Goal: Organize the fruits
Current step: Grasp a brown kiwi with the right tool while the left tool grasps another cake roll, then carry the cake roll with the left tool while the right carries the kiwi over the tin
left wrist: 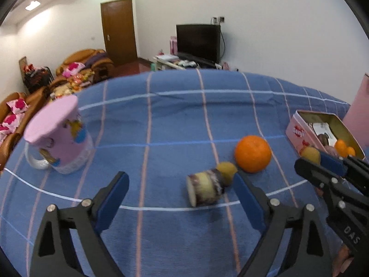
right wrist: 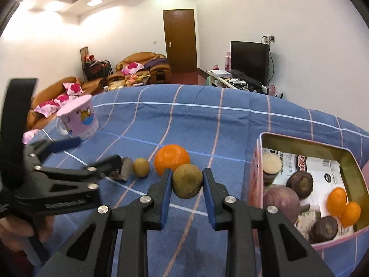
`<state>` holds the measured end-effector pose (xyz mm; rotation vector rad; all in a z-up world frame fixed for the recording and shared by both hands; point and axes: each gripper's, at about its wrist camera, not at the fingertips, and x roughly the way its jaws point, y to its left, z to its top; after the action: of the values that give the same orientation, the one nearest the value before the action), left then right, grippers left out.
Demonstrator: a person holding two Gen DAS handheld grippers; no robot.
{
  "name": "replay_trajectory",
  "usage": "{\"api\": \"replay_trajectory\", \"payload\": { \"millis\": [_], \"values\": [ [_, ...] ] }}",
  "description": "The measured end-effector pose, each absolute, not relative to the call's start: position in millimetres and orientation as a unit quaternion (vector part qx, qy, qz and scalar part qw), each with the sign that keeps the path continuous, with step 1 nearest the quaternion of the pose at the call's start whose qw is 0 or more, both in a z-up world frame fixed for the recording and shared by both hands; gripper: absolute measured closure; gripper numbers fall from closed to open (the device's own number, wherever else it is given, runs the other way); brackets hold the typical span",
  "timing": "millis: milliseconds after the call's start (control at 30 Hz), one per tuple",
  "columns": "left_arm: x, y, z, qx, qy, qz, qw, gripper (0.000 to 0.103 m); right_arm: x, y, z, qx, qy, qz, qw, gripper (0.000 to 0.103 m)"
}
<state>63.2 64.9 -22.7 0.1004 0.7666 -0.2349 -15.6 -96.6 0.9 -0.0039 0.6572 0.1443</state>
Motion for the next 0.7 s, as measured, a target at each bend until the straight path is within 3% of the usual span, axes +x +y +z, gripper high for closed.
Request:
{"api": "replay_trajectory", "payload": {
  "millis": [200,367,467,500,700],
  "values": [
    [80.0,58.1,-43.7,0.048,0.439,-0.107,0.891,0.019,-12.8,-100.1,2.9,0.010,0.324,0.072,0.943,0.075],
    [77.4,62.5,-39.6,0.033,0.432,-0.102,0.896,0.031,-9.3,-102.4,1.4,0.017,0.329,0.076,0.941,0.075],
    [71.5,61.0,-36.2,0.033,0.425,-0.117,0.897,0.063,-7.9,-102.5,1.0,0.019,0.331,0.075,0.940,0.075],
    [69.4,59.3,-34.9,0.036,0.422,-0.120,0.898,0.070,-7.6,-103.3,0.7,0.021,0.332,0.075,0.940,0.075],
    [54.0,63.7,-22.3,0.037,0.383,-0.094,0.918,0.070,-13.0,-107.7,3.7,0.032,0.315,0.077,0.946,0.075]
  ]
}}
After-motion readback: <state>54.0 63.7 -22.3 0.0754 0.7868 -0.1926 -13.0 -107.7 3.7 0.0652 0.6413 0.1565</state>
